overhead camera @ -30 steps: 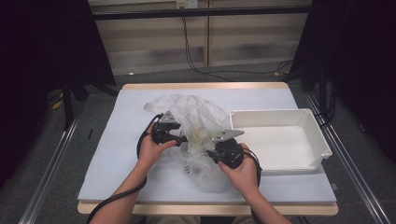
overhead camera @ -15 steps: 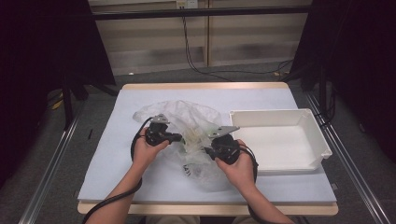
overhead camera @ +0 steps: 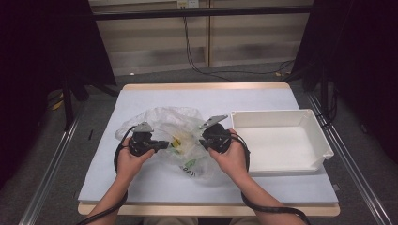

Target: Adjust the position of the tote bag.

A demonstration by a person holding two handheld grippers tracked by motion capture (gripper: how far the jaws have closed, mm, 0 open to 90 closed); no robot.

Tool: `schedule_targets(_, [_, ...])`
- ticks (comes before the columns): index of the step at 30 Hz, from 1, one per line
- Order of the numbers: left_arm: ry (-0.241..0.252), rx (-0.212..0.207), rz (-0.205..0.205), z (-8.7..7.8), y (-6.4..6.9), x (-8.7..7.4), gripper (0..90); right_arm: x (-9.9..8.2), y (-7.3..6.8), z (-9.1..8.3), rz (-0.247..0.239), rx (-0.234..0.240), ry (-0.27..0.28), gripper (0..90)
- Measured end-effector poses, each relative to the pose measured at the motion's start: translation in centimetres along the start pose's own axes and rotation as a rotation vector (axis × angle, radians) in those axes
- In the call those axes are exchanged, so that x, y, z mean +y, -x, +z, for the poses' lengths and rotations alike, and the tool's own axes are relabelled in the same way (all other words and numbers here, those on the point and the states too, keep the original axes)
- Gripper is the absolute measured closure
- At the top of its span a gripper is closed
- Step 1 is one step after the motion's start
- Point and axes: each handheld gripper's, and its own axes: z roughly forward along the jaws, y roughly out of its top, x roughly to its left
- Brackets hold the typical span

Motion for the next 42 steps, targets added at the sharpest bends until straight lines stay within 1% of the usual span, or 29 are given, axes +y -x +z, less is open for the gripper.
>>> schedule_targets(4, [0.001, 0.007, -0.021, -0.6, 0.0, -0.6, 89.8, 0.6, 0.2, 0.4, -0.017, 0.005, -0.016, 81.1])
schedule_targets(5, [0.003, 0.007, -0.026, -0.9, 0.0, -0.7, 89.8, 0.8, 0.2, 0.6, -0.01, 0.003, -0.011, 81.0])
schedule_targets(7, [0.006, 0.008, -0.024, -1.2, 0.1, -0.9, 89.8, 1.0, 0.3, 0.8, -0.027, 0.007, -0.019, 80.3])
schedule_targets(9, [0.005, 0.011, -0.026, -1.7, 0.3, -1.0, 89.8, 1.3, 0.4, 1.1, -0.03, 0.005, -0.016, 79.4])
schedule_targets(10, [0.002, 0.011, -0.023, -2.0, 0.4, -1.1, 89.9, 1.4, 0.5, 1.2, -0.024, 0.0, -0.015, 79.1])
schedule_targets(13, [0.003, 0.007, -0.026, -2.4, 0.7, -1.6, 89.9, 1.8, 0.9, 1.6, -0.018, 0.004, -0.015, 78.5])
schedule_targets(14, [0.0, 0.007, -0.025, -2.4, 0.9, -1.7, 89.9, 2.0, 1.0, 1.8, -0.023, 0.009, -0.014, 77.8])
schedule_targets(15, [-0.003, 0.0, -0.024, -2.5, 1.0, -1.8, 89.9, 2.0, 1.1, 1.8, -0.017, 0.011, -0.008, 76.9])
schedule_targets(16, [-0.009, 0.004, -0.024, -2.5, 1.2, -1.9, 89.9, 2.1, 1.2, 1.9, -0.018, -0.001, -0.008, 73.4])
schedule_targets(17, [-0.008, -0.007, -0.027, -2.5, 1.2, -2.0, 89.9, 2.2, 1.3, 2.0, -0.02, -0.013, -0.012, 70.6])
schedule_targets(18, [-0.012, -0.007, -0.027, -2.4, 1.4, -2.1, 89.9, 2.2, 1.4, 2.1, -0.019, -0.014, -0.016, 66.8])
schedule_targets(19, [-0.017, -0.004, -0.028, -2.4, 1.4, -2.2, 89.9, 2.2, 1.5, 2.1, -0.013, -0.014, -0.016, 59.6])
schedule_targets(20, [-0.016, -0.009, -0.03, -2.4, 1.5, -2.2, 89.9, 2.2, 1.7, 2.0, -0.016, -0.018, -0.016, 57.3])
schedule_targets(21, [-0.019, -0.01, -0.032, -2.3, 1.6, -2.3, 89.9, 2.1, 1.7, 1.9, -0.013, -0.011, -0.012, 57.1])
schedule_targets(22, [-0.018, -0.011, -0.03, -2.3, 1.6, -2.3, 89.9, 1.9, 1.7, 1.6, -0.007, 0.005, -0.013, 53.0])
schedule_targets(24, [-0.024, -0.007, -0.028, -2.2, 1.7, -2.2, 89.8, 1.8, 1.6, 1.1, -0.002, 0.0, -0.014, 41.4])
schedule_targets(25, [-0.022, -0.007, -0.029, -2.2, 1.7, -2.2, 89.8, 1.7, 1.6, 0.8, -0.011, -0.007, -0.017, 40.5])
schedule_targets(26, [-0.018, -0.01, -0.032, -2.1, 1.8, -2.2, 89.8, 1.6, 1.6, 0.6, -0.007, -0.001, -0.019, 38.1])
schedule_targets(27, [-0.026, -0.005, -0.024, -2.0, 1.9, -2.1, 89.7, 1.4, 1.6, 0.2, 0.008, 0.004, -0.017, 32.0])
schedule_targets(28, [-0.029, -0.003, -0.022, -2.0, 1.9, -2.1, 89.7, 1.3, 1.7, -0.2, 0.018, -0.005, -0.012, 28.1])
schedule_targets(29, [-0.032, -0.007, -0.023, -2.0, 2.0, -2.1, 89.7, 1.2, 1.8, -0.4, 0.012, -0.002, -0.01, 27.9])
schedule_targets(30, [-0.031, -0.002, -0.022, -1.9, 2.0, -2.1, 89.7, 1.0, 1.8, -0.7, 0.016, -0.006, -0.005, 26.9])
schedule_targets(31, [-0.032, -0.004, -0.021, -1.9, 1.9, -2.1, 89.7, 0.9, 1.8, -1.0, 0.021, -0.006, 0.006, 23.1])
schedule_targets(32, [-0.036, -0.005, -0.022, -1.9, 1.9, -2.1, 89.7, 0.8, 1.8, -1.1, 0.027, -0.006, 0.01, 21.9])
schedule_targets(34, [-0.038, -0.001, -0.023, -1.9, 1.9, -2.1, 89.7, 0.6, 1.7, -1.4, 0.035, 0.011, 0.019, 20.8])
schedule_targets(37, [-0.039, -0.001, -0.021, -1.8, 1.9, -2.1, 89.7, 0.4, 1.4, -1.9, 0.022, 0.013, 0.015, 18.2])
schedule_targets(39, [-0.042, 0.002, -0.02, -1.7, 1.9, -2.1, 89.7, 0.3, 1.3, -2.2, 0.028, 0.04, 0.024, 17.5])
schedule_targets(40, [-0.042, 0.001, -0.021, -1.7, 1.9, -2.1, 89.7, 0.2, 1.2, -2.3, 0.04, 0.048, 0.019, 16.4])
schedule_targets(42, [-0.042, 0.0, -0.022, -1.7, 1.9, -2.1, 89.7, 0.0, 1.2, -2.5, 0.042, 0.052, 0.021, 16.1])
